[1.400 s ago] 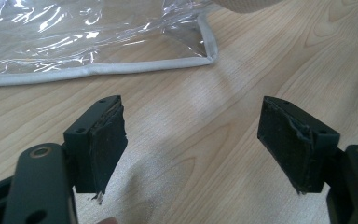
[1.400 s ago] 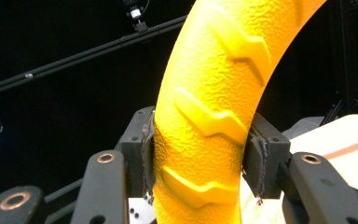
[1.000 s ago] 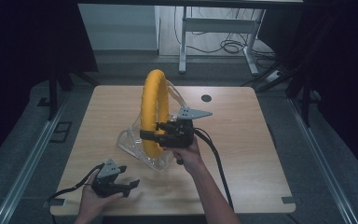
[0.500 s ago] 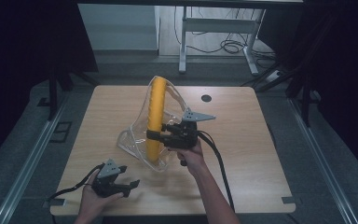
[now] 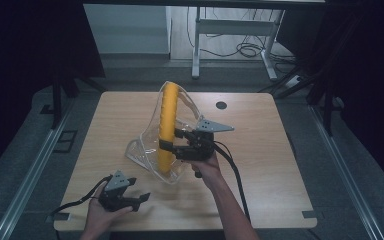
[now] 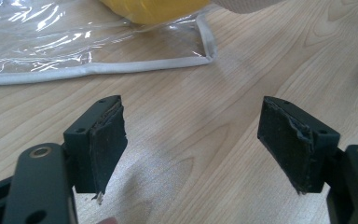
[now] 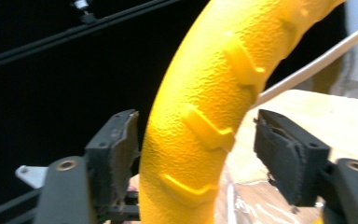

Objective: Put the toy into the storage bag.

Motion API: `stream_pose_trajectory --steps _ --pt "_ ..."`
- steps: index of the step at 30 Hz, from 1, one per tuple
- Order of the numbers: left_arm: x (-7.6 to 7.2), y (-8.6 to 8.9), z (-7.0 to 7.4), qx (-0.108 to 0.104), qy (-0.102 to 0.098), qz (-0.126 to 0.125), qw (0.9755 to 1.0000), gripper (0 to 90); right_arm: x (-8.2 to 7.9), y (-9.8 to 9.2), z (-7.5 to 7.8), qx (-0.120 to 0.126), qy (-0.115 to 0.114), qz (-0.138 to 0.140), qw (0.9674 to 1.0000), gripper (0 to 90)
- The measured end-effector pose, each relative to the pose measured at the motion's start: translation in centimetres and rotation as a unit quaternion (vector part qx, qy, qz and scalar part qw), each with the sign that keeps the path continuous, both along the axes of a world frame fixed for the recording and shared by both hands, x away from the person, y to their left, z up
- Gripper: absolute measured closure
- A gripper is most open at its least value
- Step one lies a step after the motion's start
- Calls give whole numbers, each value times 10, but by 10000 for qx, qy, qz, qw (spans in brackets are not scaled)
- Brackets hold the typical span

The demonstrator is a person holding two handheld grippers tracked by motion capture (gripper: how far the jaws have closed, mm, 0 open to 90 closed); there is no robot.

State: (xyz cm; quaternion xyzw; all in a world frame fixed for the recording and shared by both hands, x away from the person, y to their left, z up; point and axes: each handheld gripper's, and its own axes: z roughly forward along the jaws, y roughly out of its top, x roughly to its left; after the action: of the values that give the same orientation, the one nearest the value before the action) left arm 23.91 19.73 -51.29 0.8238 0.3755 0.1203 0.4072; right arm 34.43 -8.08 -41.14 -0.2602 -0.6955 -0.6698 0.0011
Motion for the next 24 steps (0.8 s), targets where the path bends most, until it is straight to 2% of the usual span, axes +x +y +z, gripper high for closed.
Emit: stream_pose_trajectory --steps 4,12,24 --pt "0 1 1 -15 -5 17 10000 232 -1 -4 2 -114 -6 -126 9999 249" --pt "0 0 1 -17 1 21 10000 233 -5 -23 5 -204 -179 -204 9994 266" --pt "0 1 1 -1 -4 27 10000 232 -13 -58 -2 -520 -313 -495 9969 314"
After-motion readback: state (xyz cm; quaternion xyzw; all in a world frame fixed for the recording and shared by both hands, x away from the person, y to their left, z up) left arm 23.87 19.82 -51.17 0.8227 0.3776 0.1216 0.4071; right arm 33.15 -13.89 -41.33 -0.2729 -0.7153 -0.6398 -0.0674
